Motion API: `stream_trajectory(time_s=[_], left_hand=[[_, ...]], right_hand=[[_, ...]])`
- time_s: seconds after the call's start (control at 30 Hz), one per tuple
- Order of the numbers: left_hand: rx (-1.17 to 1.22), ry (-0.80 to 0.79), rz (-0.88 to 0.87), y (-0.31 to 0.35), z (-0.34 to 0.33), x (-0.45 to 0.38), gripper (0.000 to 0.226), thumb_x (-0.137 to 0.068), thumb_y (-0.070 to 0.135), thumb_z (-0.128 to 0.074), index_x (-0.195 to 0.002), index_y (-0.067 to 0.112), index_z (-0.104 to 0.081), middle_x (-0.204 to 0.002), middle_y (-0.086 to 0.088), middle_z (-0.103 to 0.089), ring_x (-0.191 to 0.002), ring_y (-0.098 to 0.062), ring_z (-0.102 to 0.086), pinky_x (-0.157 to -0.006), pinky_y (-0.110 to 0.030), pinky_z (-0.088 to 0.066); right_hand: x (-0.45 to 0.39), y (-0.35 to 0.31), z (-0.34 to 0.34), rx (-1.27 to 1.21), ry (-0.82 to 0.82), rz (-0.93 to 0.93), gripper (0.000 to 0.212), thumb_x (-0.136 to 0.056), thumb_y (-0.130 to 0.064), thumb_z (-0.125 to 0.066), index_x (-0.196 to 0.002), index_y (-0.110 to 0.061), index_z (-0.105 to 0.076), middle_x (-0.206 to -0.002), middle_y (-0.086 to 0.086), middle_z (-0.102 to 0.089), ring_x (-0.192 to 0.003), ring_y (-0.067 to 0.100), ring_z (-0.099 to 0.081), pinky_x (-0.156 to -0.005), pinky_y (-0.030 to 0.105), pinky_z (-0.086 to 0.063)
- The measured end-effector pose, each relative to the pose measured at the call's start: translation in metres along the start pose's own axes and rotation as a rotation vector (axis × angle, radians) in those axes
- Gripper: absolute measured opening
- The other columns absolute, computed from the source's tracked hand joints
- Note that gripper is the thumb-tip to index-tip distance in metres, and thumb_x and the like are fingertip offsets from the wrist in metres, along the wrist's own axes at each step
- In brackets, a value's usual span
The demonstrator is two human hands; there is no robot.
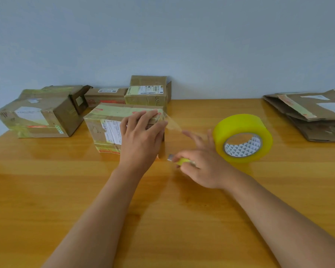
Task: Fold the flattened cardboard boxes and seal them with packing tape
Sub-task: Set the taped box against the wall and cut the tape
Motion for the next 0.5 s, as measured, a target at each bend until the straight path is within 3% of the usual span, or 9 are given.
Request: stream_trajectory(time_s=[0.1, 0.2, 0.27, 0.33, 0.37, 0.43, 0.5], left_hand=[[0.002, -0.011, -0.005, -0.001, 0.000, 0.001, 0.023, -0.097, 0.025, -0.055, -0.106, 0.019, -0.075, -0.129, -0.008, -0.064, -0.120, -0.034, -0.055, -0.098, -0.051, -0.037], [0.008, -0.009, -0.005, -0.001, 0.001, 0.001, 0.024, -0.097, 0.025, -0.053, -0.108, 0.020, -0.075, -0.129, -0.007, -0.064, -0.121, -0.032, -0.055, -0.099, -0.050, -0.036], [0.012, -0.009, -0.001, 0.000, 0.001, 0.001, 0.025, -0.096, 0.024, -0.053, -0.109, 0.021, -0.074, -0.129, -0.006, -0.064, -0.121, -0.032, -0.054, -0.100, -0.050, -0.036], [0.015, -0.004, -0.001, 0.000, 0.001, 0.001, 0.025, -0.095, 0.024, -0.053, -0.109, 0.021, -0.074, -0.128, -0.006, -0.064, -0.121, -0.031, -0.055, -0.101, -0.048, -0.035], [0.014, -0.001, -0.002, -0.001, 0.001, 0.001, 0.025, -0.095, 0.024, -0.054, -0.109, 0.021, -0.074, -0.128, -0.006, -0.064, -0.121, -0.031, -0.055, -0.100, -0.048, -0.035], [0.013, -0.001, -0.005, -0.001, 0.002, 0.001, 0.025, -0.095, 0.024, -0.054, -0.110, 0.022, -0.074, -0.128, -0.005, -0.064, -0.121, -0.031, -0.055, -0.100, -0.048, -0.036], [0.012, -0.004, -0.006, -0.001, 0.001, 0.002, 0.024, -0.095, 0.024, -0.055, -0.110, 0.022, -0.074, -0.129, -0.005, -0.064, -0.121, -0.031, -0.055, -0.100, -0.048, -0.036]], right_hand=[[0.002, 0.001, -0.005, -0.127, 0.006, 0.035, 0.024, -0.082, -0.043, -0.041, -0.095, -0.054, -0.059, -0.153, 0.006, -0.040, -0.147, -0.006, 0.010, -0.117, 0.052, 0.018], [0.010, 0.000, 0.003, -0.207, 0.108, 0.093, 0.029, -0.086, -0.038, -0.046, -0.105, -0.041, -0.067, -0.133, -0.017, -0.053, -0.141, -0.018, 0.003, -0.119, 0.037, 0.013], [0.015, 0.000, 0.008, -0.288, 0.169, 0.133, 0.031, -0.087, -0.041, -0.041, -0.103, -0.042, -0.068, -0.102, -0.023, -0.068, -0.141, -0.007, -0.015, -0.116, 0.030, -0.005], [0.018, -0.002, 0.012, -0.418, 0.186, 0.115, 0.033, -0.087, -0.037, -0.041, -0.097, -0.045, -0.071, -0.085, -0.018, -0.070, -0.120, 0.007, -0.041, -0.103, 0.028, -0.027], [0.018, -0.002, 0.014, -0.503, 0.153, 0.089, 0.033, -0.087, -0.032, -0.044, -0.094, -0.047, -0.073, -0.079, -0.014, -0.068, -0.102, 0.012, -0.049, -0.091, 0.030, -0.036], [0.019, -0.006, 0.014, -0.575, -0.013, 0.041, 0.034, -0.088, -0.023, -0.051, -0.098, -0.049, -0.072, -0.070, -0.009, -0.062, -0.074, 0.020, -0.053, -0.069, 0.034, -0.040], [0.020, -0.008, 0.008, -0.538, -0.260, -0.003, 0.031, -0.095, -0.016, -0.059, -0.113, -0.041, -0.062, -0.069, -0.011, -0.063, -0.068, 0.012, -0.053, -0.066, 0.026, -0.041]])
Point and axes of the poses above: each hand's wrist, its own x-axis away from the middle knuckle, its own z-axis out of the back of the hand, y = z × x, the point moved 1 cm from there along -x, towards the middle knuckle
